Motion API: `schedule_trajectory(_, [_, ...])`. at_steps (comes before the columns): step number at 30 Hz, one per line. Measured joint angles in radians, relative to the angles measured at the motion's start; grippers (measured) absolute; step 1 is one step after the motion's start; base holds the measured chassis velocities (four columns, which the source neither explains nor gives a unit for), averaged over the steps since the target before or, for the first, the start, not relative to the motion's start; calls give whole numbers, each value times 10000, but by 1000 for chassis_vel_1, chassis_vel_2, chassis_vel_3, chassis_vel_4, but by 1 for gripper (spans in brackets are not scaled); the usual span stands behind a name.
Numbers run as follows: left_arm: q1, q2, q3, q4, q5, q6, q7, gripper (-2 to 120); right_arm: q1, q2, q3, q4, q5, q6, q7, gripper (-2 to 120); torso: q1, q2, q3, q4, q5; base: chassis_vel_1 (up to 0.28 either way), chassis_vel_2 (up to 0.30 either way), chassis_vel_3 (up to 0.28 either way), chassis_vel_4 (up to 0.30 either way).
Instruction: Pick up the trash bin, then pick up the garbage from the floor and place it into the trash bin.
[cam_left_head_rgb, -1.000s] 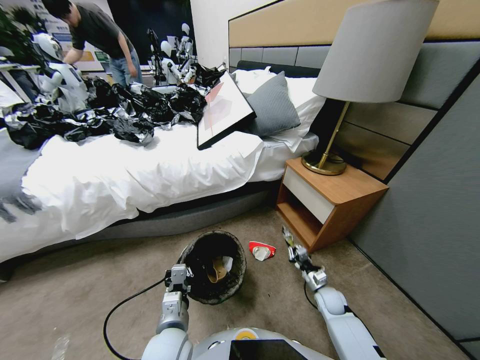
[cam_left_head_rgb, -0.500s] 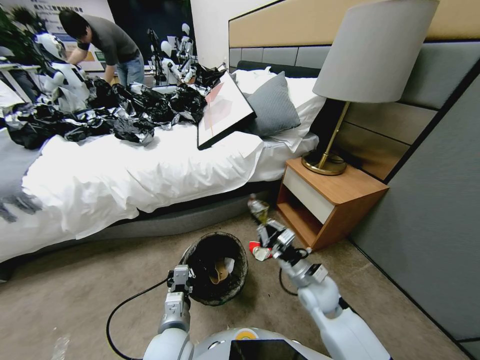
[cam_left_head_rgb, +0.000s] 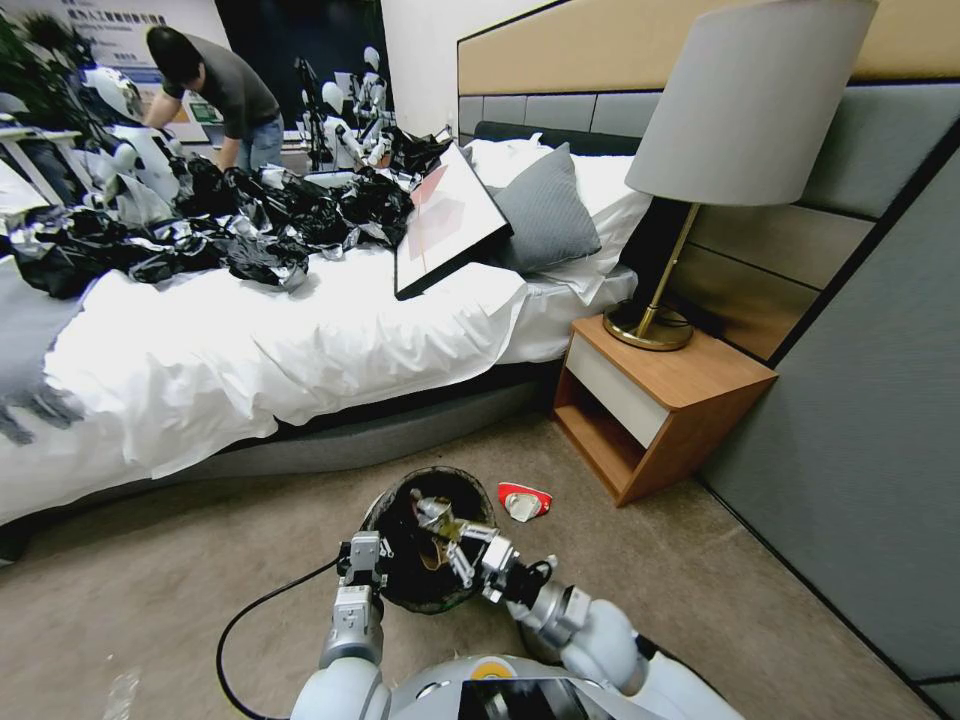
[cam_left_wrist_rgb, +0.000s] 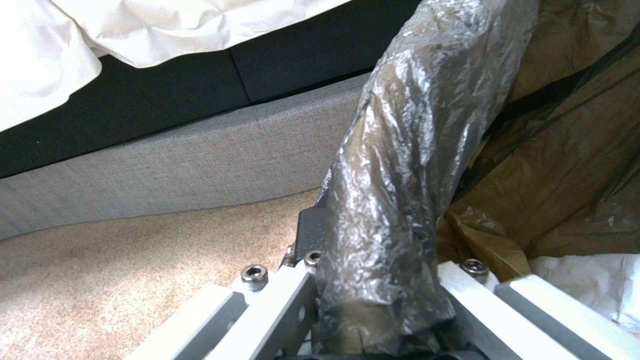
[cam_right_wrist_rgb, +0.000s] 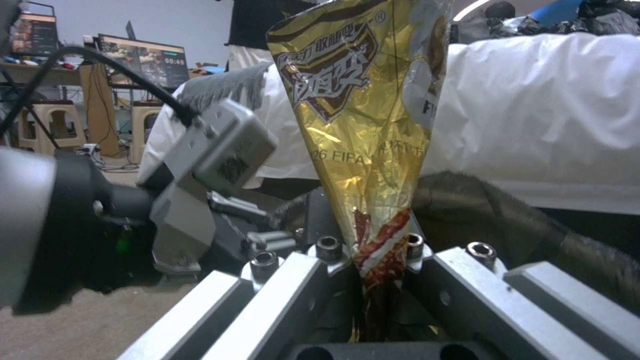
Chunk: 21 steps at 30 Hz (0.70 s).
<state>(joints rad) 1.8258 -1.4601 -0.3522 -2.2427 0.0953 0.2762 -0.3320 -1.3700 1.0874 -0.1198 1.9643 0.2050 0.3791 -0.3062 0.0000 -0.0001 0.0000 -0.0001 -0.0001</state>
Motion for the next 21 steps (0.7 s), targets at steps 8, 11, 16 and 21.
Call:
schedule_trajectory(8, [63,15,57,-22,7,-17,-2,0,193,731,-25,-1094,-95,166,116,0,0,0,0,1,-1,0,0,0,0])
schedule_trajectory(11, [79,12,62,-32,9,-28,-4,0,297,896,-10,-1347,-97,165,124,0,0,0,0,0,0,0,0,0,0])
schedule_trajectory(16, [103,-13,102,-66,13,-36,-4,0,517,1115,105,-1884,-96,188,187,0,0,0,0,0,0,0,0,0,0])
schedule_trajectory(21, [126,-19,102,-80,16,-45,-4,0,612,1191,189,-2069,-148,85,287,0,-1,0,0,1,0,0,0,0,0])
